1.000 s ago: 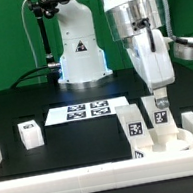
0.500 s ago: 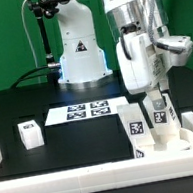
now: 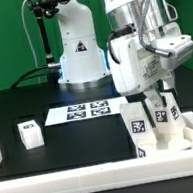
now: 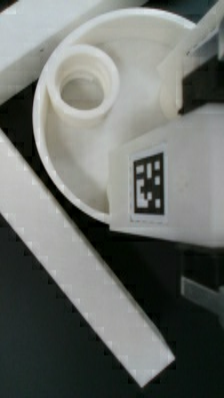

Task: Assemble stool

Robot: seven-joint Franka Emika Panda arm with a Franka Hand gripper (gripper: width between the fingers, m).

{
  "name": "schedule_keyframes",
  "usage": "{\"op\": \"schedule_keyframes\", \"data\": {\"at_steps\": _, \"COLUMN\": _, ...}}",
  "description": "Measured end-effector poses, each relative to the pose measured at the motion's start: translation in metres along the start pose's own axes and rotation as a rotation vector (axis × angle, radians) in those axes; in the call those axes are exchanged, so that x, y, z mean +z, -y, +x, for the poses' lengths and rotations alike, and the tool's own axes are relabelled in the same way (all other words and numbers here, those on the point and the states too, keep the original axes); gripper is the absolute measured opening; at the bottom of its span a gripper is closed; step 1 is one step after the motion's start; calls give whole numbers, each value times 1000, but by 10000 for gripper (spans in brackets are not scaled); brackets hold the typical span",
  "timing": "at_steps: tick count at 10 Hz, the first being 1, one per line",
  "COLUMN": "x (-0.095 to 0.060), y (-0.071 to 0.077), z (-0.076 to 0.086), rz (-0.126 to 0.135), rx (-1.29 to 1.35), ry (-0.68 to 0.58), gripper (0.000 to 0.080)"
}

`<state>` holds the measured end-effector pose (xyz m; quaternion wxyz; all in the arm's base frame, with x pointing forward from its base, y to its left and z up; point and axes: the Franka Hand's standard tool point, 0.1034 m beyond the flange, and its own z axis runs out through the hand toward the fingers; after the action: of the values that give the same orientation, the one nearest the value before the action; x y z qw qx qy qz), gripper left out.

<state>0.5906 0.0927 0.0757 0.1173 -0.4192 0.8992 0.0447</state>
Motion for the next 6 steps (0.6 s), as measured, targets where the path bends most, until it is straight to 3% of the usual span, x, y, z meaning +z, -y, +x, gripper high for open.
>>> {"op": "schedule_keyframes", "data": {"at_steps": 2, "x": 0, "y": -2, "z": -2, "rz": -2, "rx": 12, "ry": 10, "gripper": 340}}
{"op": "schedule_keyframes", "data": {"at_steps": 3, "x": 0, "y": -2, "z": -2, "rz": -6, "rx": -14, "ry": 9, "gripper": 434}}
{"op": "schedule_keyframes", "data": {"at_steps": 4, "x": -4, "y": 0, "z": -2, "rz": -22, "rx": -58, "ry": 12, "gripper": 434}}
{"op": "schedule_keyframes", "data": {"at_steps": 5, "x": -8, "y": 3, "z": -5, "rz": -36, "rx": -80, "ry": 17, "gripper": 590}}
{"op": "schedule_keyframes", "data": {"at_steps": 6, "x": -12, "y": 4, "z": -8, "rz": -46, "rx": -101, "ry": 23, "gripper": 636}}
